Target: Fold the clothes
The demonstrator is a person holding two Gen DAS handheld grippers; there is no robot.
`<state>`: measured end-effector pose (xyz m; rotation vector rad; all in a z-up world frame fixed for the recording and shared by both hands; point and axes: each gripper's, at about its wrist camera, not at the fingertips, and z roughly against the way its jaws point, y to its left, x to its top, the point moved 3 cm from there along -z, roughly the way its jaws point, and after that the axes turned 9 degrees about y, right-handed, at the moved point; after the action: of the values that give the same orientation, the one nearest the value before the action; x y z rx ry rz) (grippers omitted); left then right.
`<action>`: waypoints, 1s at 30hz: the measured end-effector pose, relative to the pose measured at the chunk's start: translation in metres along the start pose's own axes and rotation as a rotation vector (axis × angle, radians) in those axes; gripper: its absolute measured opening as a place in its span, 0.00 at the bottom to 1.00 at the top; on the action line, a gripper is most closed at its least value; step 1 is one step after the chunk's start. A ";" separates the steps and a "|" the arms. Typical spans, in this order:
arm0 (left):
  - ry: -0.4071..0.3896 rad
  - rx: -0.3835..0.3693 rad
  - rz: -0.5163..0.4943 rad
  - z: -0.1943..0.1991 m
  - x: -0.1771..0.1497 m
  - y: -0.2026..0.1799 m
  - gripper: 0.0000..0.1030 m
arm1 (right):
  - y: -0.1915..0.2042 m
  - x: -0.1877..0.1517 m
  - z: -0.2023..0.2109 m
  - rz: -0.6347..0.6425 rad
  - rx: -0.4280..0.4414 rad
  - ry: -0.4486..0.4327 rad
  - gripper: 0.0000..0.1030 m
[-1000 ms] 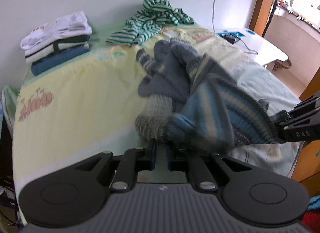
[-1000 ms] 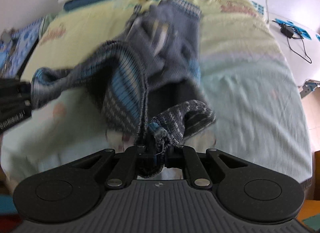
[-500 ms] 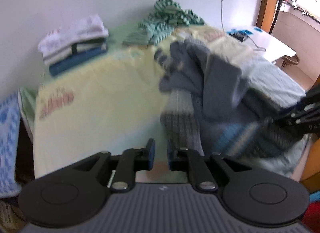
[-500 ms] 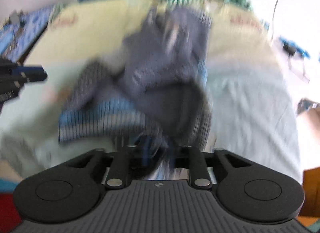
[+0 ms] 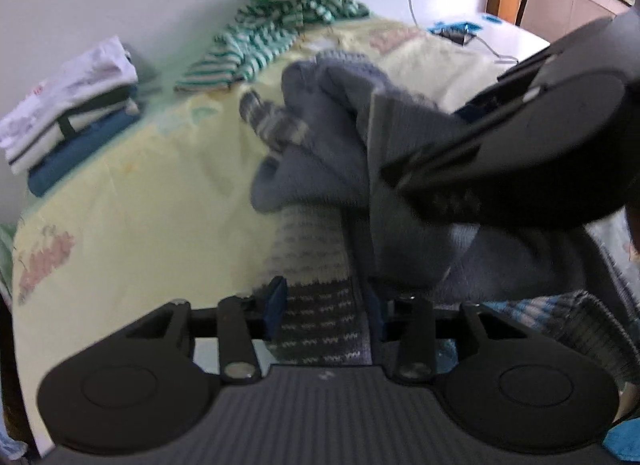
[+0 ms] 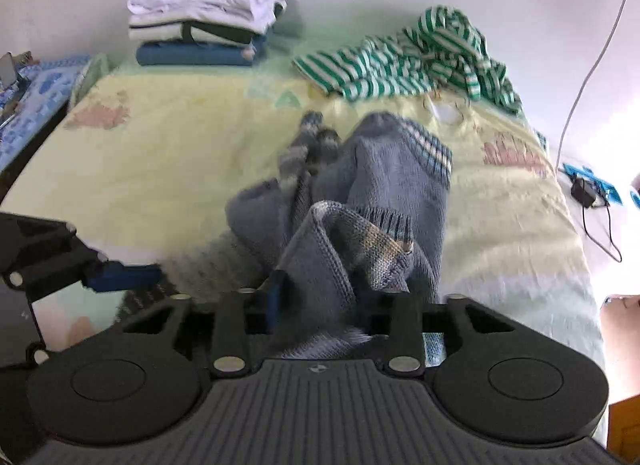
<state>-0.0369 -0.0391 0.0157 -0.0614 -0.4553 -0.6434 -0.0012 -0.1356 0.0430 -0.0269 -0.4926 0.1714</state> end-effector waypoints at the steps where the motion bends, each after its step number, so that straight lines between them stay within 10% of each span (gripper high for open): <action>1: 0.002 0.000 -0.002 -0.001 -0.001 0.000 0.38 | -0.003 0.000 0.003 0.000 0.004 -0.006 0.24; 6: 0.001 0.003 -0.014 -0.003 -0.002 -0.004 0.37 | -0.023 -0.001 0.025 -0.004 -0.072 -0.050 0.12; 30: -0.029 -0.029 0.074 -0.001 0.053 -0.008 0.47 | -0.203 -0.040 0.019 -0.359 -0.424 0.018 0.10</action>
<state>-0.0043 -0.0757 0.0369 -0.1144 -0.4702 -0.5772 -0.0130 -0.3430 0.0544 -0.3522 -0.5012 -0.2870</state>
